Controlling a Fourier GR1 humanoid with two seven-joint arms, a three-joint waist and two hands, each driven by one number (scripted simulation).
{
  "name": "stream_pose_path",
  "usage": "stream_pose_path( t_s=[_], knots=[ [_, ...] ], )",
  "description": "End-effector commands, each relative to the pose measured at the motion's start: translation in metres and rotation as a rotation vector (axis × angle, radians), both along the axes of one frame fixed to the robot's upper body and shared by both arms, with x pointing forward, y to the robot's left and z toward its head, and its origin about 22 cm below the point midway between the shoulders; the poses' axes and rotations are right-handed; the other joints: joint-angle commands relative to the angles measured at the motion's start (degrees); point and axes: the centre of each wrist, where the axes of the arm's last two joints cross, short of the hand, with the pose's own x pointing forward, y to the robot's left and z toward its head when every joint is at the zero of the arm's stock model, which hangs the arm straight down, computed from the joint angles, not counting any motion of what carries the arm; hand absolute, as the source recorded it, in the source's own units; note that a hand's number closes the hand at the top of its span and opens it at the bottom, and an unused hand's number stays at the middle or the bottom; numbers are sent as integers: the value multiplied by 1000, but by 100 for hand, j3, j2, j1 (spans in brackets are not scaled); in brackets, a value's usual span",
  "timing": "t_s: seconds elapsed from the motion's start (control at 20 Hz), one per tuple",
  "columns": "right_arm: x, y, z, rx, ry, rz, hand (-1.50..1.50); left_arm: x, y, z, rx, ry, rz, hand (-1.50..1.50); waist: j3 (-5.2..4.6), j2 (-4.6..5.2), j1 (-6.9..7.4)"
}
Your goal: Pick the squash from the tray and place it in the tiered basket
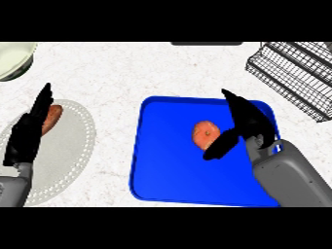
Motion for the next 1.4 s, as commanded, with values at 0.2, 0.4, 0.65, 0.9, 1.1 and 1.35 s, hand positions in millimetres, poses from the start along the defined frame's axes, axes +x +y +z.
stream_pose_path(
  t_s=[0.2, 0.4, 0.65, 0.9, 1.1, 1.35],
  knots=[
    [-7, 28, -9, -91, 116, -68, -150, 1, 0, 13, 5, 0, -24, 0, 2, -6, 22],
    [1, 22, -23, -90, 131, -98, -150, 4, -12, -8, -4, -2, -15, 0, -1, 14, -8],
    [13, 20, -28, -86, 151, -104, -150, -17, -6, -3, -3, -1, -21, 0, 3, 5, 57],
    [13, 20, -48, -88, 172, -108, -150, -9, 13, 5, 0, 2, 0, 0, 2, 9, 30],
    [16, 14, -63, -66, 193, -81, -150, -4, -7, 11, 1, -13, -19, 0, 4, 6, 22],
    [14, 37, -75, -49, 197, -73, -150, -9, 2, 0, -23, 3, -10, 0, 4, 6, 33]
  ],
)
